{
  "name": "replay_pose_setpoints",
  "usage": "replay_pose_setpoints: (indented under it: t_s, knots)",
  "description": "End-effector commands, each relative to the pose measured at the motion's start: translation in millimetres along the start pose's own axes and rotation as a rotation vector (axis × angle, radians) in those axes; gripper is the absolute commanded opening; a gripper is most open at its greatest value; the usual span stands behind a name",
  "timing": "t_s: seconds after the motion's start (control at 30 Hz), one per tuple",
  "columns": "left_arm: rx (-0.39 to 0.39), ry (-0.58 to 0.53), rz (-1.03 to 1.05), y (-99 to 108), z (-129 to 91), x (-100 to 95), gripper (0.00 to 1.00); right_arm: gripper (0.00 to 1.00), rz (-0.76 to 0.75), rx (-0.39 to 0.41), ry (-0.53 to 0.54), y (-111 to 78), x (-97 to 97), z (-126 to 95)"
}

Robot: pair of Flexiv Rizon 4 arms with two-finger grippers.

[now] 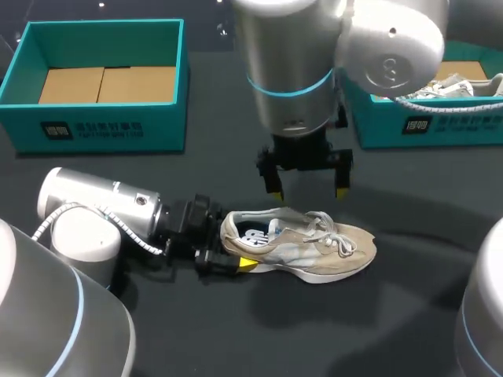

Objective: Take the shoe out of the shoebox, open the shoe tongue, remove and reinsert the insole, then place the shoe into the shoebox

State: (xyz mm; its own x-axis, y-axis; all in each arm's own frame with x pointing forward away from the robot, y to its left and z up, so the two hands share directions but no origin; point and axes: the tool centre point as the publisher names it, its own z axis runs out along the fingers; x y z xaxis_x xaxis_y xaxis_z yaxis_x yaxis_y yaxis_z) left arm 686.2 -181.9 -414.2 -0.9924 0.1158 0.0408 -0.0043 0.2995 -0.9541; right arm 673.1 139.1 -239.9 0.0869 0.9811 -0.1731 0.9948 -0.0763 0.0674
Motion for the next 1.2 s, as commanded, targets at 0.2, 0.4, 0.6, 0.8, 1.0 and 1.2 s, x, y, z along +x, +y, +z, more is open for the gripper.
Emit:
replay_pose_setpoints:
  t_s: [0.2,0.4,0.6,0.8,1.0,1.2]
  knots:
    - [-0.002,-0.001,0.000,-0.5,-0.4,0.7,0.00,1.00,0.044,0.011,-0.096,-16.5,38.2,19.7]
    - [-0.002,-0.001,0.000,-0.5,-0.4,0.7,0.00,1.00,0.042,-0.004,-0.122,-15.8,50.2,30.1]
    - [-0.002,-0.001,0.000,-0.5,-0.4,0.7,0.00,1.00,0.064,-0.015,-0.154,-20.1,60.2,39.5]
    - [-0.002,-0.001,0.000,-0.5,-0.4,0.7,0.00,1.00,0.065,-0.029,-0.219,-24.3,69.8,48.7]
    - [-0.002,-0.001,0.000,-0.5,-0.4,0.7,0.00,1.00,0.072,-0.035,-0.271,-23.5,70.0,63.2]
    - [-0.002,-0.001,0.000,-0.5,-0.4,0.7,0.00,1.00,0.090,-0.042,-0.320,-22.4,72.3,72.9]
